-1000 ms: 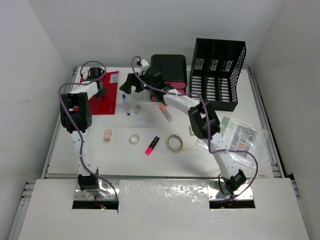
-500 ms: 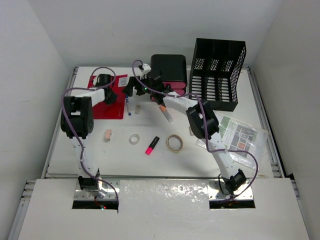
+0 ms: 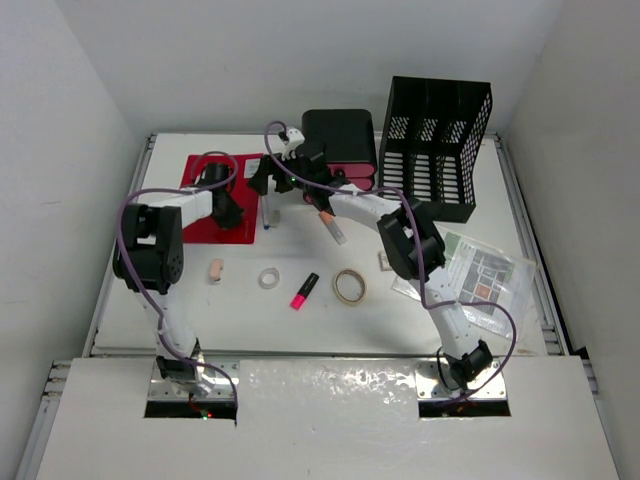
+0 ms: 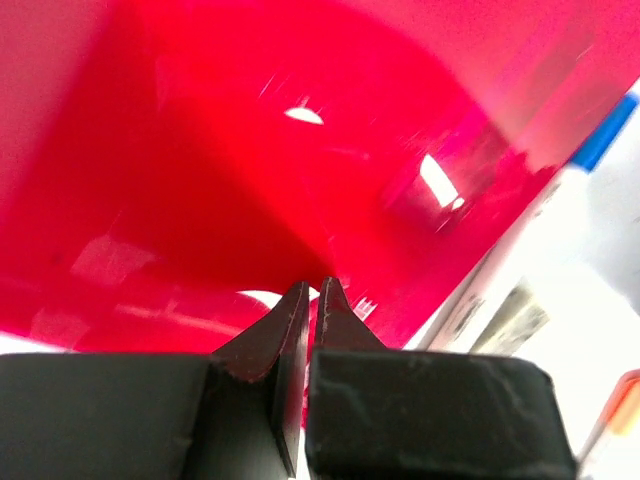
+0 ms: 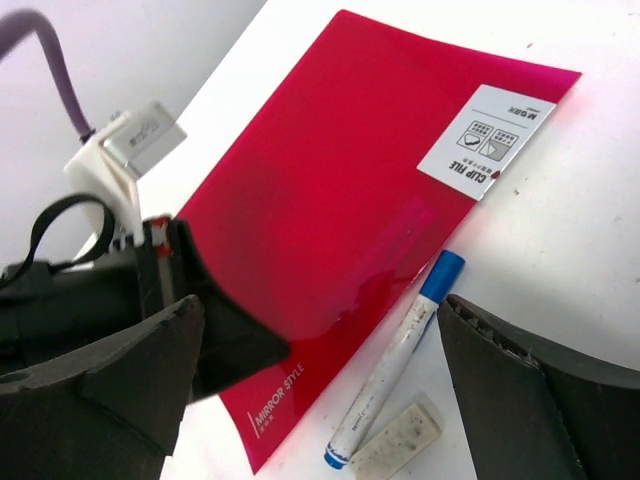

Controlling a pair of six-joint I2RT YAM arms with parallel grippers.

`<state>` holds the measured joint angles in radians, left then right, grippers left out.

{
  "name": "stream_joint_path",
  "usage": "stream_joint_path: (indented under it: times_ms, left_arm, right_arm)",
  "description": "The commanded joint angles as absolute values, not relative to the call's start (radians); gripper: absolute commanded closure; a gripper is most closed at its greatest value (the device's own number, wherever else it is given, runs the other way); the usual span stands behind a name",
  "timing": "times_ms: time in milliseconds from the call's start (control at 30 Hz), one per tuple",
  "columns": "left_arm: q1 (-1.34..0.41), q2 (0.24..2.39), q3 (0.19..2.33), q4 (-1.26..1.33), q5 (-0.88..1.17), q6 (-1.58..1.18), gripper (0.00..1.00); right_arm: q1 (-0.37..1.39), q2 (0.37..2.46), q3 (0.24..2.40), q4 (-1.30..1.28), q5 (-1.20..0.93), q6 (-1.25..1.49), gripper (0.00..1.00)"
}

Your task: Organize the desk

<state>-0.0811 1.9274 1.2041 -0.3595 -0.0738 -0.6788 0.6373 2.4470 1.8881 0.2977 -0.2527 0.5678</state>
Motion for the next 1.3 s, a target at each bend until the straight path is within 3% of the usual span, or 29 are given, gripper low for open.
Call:
stream_joint_path:
  times_ms: [0,233,567,1267]
  left_arm:
    - [-0.106,1.931,1.186,-0.551,-0.087,-0.669,1.0]
    - [-0.077,1.942,1.518,-0.669,-0.397,-0.603,1.0]
    - [0.164,2.106,1.802,-0.678,-0.533,-0.551,1.0]
    - [0.199,2.247,1.784,-0.638,-0.471,-0.548,1.0]
  right_arm:
    - [0.629,2.401,1.911,0.301,-0.219,0.577,0.05]
    - [0.641,2.451,2.0,0.218,-0.23,0.601,0.12]
    - [0.699,2.49,2.075,0.039,-0.166,0.545,0.17]
    - [0.761,2.583,2.086,-0.094,-0.123,0.73,0.27]
